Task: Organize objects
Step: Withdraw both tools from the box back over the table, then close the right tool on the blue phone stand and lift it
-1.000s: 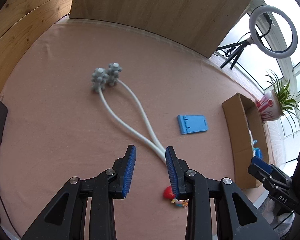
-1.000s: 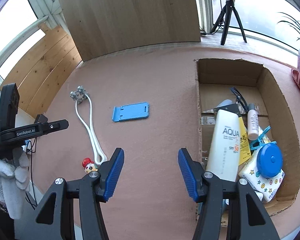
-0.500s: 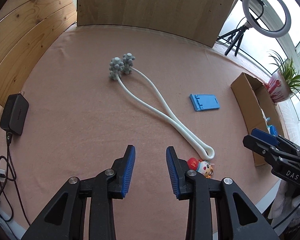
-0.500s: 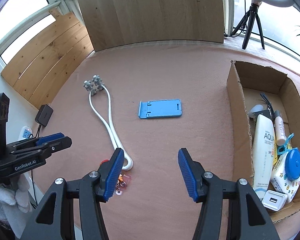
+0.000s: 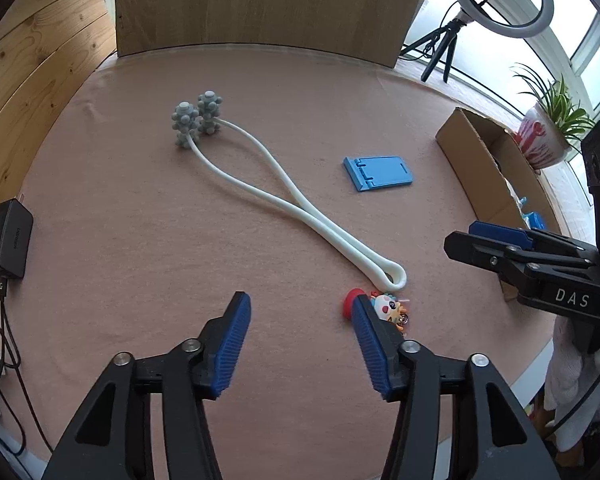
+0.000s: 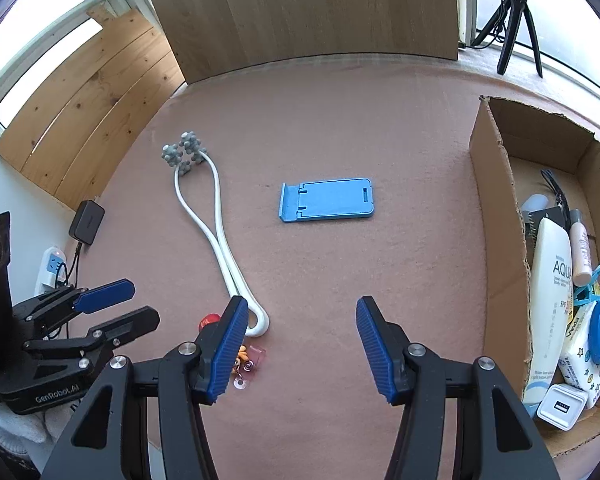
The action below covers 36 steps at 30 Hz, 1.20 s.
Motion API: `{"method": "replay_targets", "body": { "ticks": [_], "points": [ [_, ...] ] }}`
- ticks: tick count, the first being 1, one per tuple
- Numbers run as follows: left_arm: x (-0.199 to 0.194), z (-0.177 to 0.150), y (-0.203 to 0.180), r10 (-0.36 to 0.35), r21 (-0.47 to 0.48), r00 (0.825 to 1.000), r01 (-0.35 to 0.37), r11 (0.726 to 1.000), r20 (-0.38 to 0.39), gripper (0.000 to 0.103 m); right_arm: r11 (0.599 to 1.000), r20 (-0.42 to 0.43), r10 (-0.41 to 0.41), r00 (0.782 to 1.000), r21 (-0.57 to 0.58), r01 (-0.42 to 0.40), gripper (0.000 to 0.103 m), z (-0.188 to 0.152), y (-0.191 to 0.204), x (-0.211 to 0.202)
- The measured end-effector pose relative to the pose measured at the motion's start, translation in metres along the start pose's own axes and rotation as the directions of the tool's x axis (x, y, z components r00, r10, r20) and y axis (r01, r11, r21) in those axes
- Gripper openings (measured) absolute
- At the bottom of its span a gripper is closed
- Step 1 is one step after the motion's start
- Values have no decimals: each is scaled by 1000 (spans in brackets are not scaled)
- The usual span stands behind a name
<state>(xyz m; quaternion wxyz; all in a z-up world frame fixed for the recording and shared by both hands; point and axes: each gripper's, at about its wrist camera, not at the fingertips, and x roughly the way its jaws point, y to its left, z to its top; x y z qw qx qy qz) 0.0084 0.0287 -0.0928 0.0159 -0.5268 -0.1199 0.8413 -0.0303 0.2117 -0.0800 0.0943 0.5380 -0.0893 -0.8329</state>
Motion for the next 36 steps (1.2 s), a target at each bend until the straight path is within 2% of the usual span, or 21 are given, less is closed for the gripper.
{"method": "replay_targets", "body": {
  "ticks": [1,8,12,14,22,24,26,30,36],
  "points": [
    [1,-1,-3,-7,6,1000,7,1000,-3,66,1000,0,0,1000,8,0,52,2,-3,0],
    [15,-5,-24,-49,57,998,50,997,-33,67,999,-4,-5,1000,32,5,52,18,-20,6],
    [22,-6,-38,-61,99,997,65,993,-48,67,999,-1,-33,999,-11,33,53,34,-22,12],
    [26,-7,-44,-64,119,996,71,990,-57,73,998,-1,-49,999,-35,49,54,41,-21,15],
    [43,-5,-58,-17,151,997,28,988,-73,74,991,-17,-80,997,-112,78,55,70,-19,41],
    [46,-5,-57,-13,147,997,25,989,-78,72,988,-15,-82,997,-130,79,55,79,-18,49],
    [50,-7,-54,-23,126,996,34,991,-89,60,989,-19,-73,997,-129,70,55,88,-19,57],
    [50,-10,-48,-40,101,996,48,994,-82,58,991,-47,-59,997,-125,53,55,103,-19,74],
    [46,-10,-39,-55,70,995,61,996,-79,49,994,-127,-38,991,-105,25,55,115,-24,99]
  ]
}}
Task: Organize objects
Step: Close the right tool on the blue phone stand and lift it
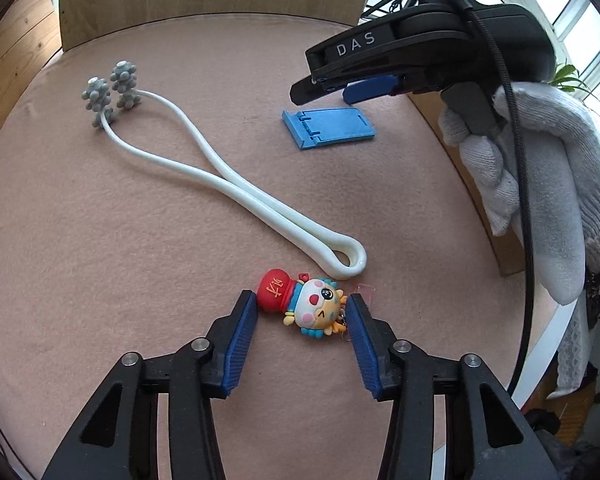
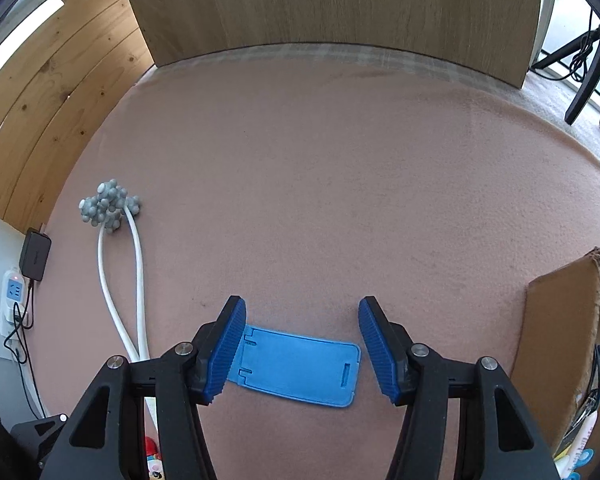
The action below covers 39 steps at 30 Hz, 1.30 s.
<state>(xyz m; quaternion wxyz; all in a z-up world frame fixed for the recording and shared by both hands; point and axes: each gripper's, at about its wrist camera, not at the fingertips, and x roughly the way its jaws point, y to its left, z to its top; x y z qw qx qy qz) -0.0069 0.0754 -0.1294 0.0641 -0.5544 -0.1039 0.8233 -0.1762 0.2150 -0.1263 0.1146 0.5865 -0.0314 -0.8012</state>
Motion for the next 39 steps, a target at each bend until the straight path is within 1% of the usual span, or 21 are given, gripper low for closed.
{"method": "replay_targets", "body": {
  "ticks": [1,4,8,13,16,18,20,22,24,26,27,30,33,39],
  "points": [
    [-1,0,2,2,-5,1000,-2,1000,3,49,1000,4,6,1000,2,-6,55,1,0,-1],
    [-3,-1,8,0,-24,1000,0,1000,9,49,1000,-30,15,999,-12,-16,56,0,-1,-2],
    [-8,-2,19,13,-48,1000,-12,999,17,49,998,-86,38,996,-43,-42,56,-9,2,-7],
    [-16,-4,42,36,-91,999,-34,995,25,49,994,-126,58,990,-84,-69,56,-32,7,-13],
    [-22,-4,58,62,-111,998,-59,992,30,49,991,-151,85,985,-92,-100,56,-48,14,-17],
    [-25,-2,69,79,-119,996,-74,990,32,49,986,-169,123,978,-89,-139,56,-56,20,-18],
    [-29,-1,79,94,-130,995,-89,987,34,49,984,-169,142,975,-86,-158,56,-62,25,-20],
    [-31,2,81,104,-149,994,-96,984,45,49,989,-136,109,985,-89,-121,56,-65,26,-24],
    [-34,3,85,106,-169,993,-97,981,47,50,993,-90,38,995,-110,-48,56,-63,29,-26],
    [-39,-1,85,105,-187,993,-94,978,49,52,993,-60,-5,998,-120,-3,56,-60,32,-25],
    [-38,4,98,100,-195,994,-88,977,50,52,993,-51,-13,999,-118,7,56,-58,31,-24],
    [-39,-5,95,81,-218,995,-68,974,53,53,992,-39,-28,999,-122,23,56,-57,33,-20],
    [-34,-9,92,114,-214,993,-104,971,35,53,988,-39,-50,998,-147,44,56,-57,40,-12],
    [-27,-2,89,135,-223,989,-120,967,54,53,973,-17,-121,992,-198,116,55,-58,51,-7]
  ]
}}
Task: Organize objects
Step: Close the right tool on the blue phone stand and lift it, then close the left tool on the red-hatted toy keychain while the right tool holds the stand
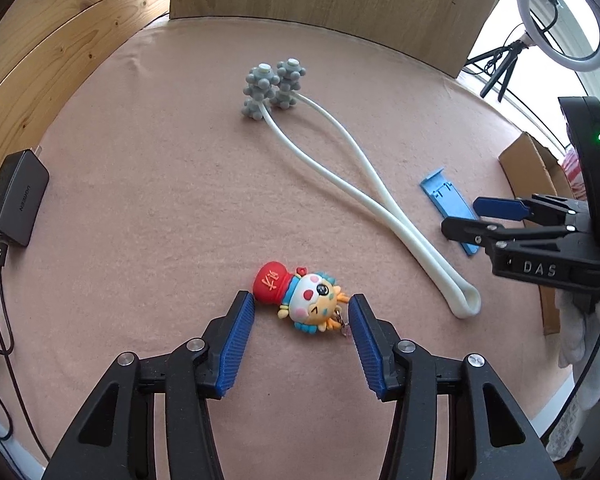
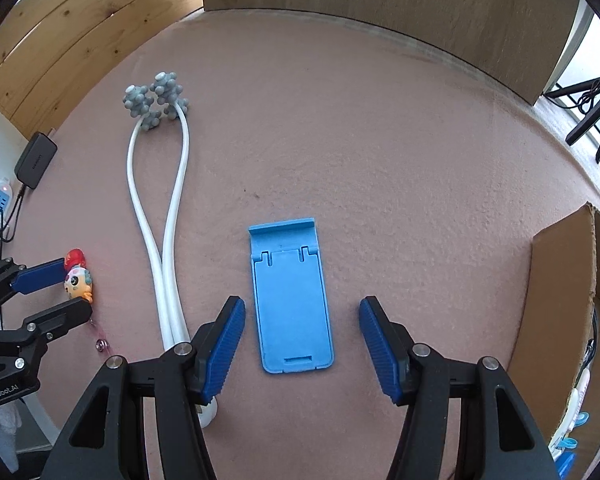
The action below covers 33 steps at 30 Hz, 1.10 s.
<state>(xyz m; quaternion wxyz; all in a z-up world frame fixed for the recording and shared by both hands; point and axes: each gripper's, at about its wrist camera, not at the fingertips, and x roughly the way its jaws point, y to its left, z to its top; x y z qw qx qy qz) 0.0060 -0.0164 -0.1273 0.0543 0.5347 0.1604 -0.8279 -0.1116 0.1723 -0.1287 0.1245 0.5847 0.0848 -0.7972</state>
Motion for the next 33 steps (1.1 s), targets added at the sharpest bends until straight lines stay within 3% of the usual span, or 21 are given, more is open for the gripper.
{"method": "replay_targets", "body": {
  "ticks": [3,4,5,15,16,33],
  "points": [
    [0,-1,-3,13,13,1000,-13,1000,11,52,1000,9,-7,1000,-24,7,43,0,4,-2],
    [0,-2,-3,16,18,1000,-16,1000,13,52,1000,8,-6,1000,-28,6,35,0,4,-2],
    [-2,-3,-5,16,22,1000,-16,1000,15,51,1000,7,-3,1000,-29,4,34,-1,4,-3],
    [-7,-5,-1,-9,4,1000,9,1000,24,47,998,35,23,999,56,-25,33,-15,-8,-10],
    [-7,-5,0,-17,0,1000,17,1000,23,30,997,40,31,999,71,-34,33,-16,-11,-11],
    [-8,-2,12,-16,-24,999,17,1000,36,31,982,152,47,987,172,-73,33,-49,-32,-65]
  ]
}}
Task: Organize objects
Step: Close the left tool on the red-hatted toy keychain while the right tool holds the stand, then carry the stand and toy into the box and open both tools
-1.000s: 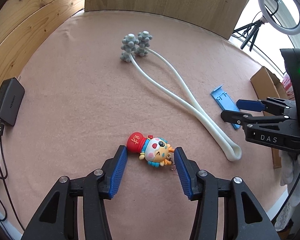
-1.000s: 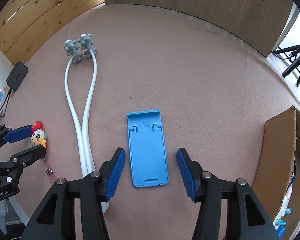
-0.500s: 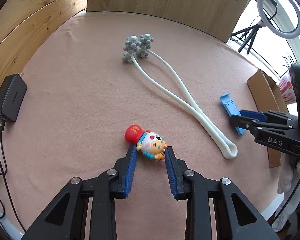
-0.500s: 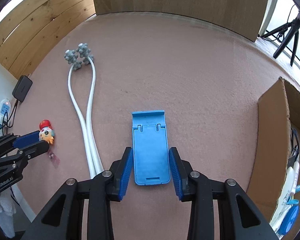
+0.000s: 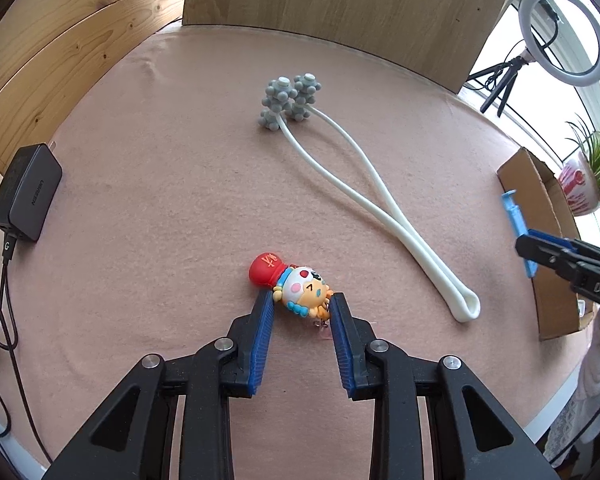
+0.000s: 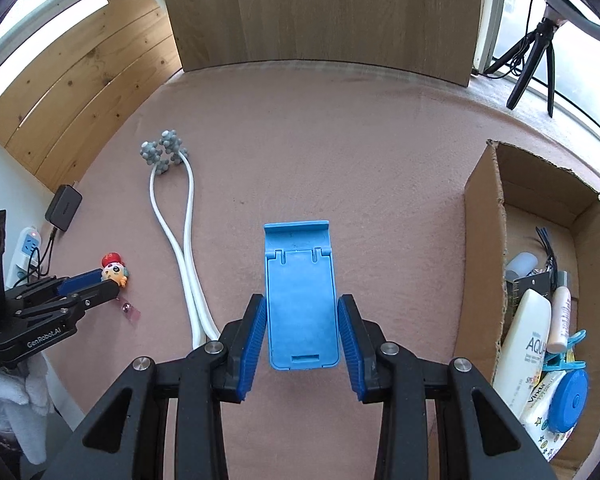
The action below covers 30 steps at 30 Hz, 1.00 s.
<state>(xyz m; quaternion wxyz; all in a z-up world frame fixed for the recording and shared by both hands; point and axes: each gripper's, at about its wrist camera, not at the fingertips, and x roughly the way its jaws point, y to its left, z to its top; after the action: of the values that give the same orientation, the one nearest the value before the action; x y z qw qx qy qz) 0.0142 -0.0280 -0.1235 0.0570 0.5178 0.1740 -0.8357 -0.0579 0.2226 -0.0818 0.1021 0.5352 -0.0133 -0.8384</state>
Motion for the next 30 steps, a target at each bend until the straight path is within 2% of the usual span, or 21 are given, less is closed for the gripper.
{"method": "replay_targets", "body": {
  "ticks": [4,6,8,10,12,14,18,22,30],
  "points": [
    [4,-4,-1,6,-11,1000,-6,1000,11,35,1000,18,4,1000,12,-4,33,-1,-3,-9],
    [4,-2,-3,-3,-24,1000,3,1000,7,45,1000,22,6,1000,14,-7,33,-2,-3,-12],
    [6,2,-4,0,-37,1000,0,999,4,48,1000,22,8,1000,11,-8,33,-4,-3,-15],
    [8,5,-3,1,-48,1000,0,999,14,47,1000,27,1,1000,8,-1,33,-5,-4,-19],
    [10,6,-2,31,-47,999,-30,998,26,32,1000,36,-5,999,11,4,33,-8,-8,-25],
    [9,7,1,22,-52,999,-21,998,24,29,1000,50,-8,999,24,7,33,-9,-14,-33],
    [6,10,5,2,-76,1000,-1,997,5,29,998,82,-25,996,67,20,33,-14,-37,-53],
    [-3,16,-1,-19,-71,1000,21,997,24,29,992,102,-57,993,118,45,33,-21,-64,-72],
    [-23,48,-53,-113,18,990,112,994,81,29,968,116,-134,984,226,105,33,-42,-118,-98]
  ]
}}
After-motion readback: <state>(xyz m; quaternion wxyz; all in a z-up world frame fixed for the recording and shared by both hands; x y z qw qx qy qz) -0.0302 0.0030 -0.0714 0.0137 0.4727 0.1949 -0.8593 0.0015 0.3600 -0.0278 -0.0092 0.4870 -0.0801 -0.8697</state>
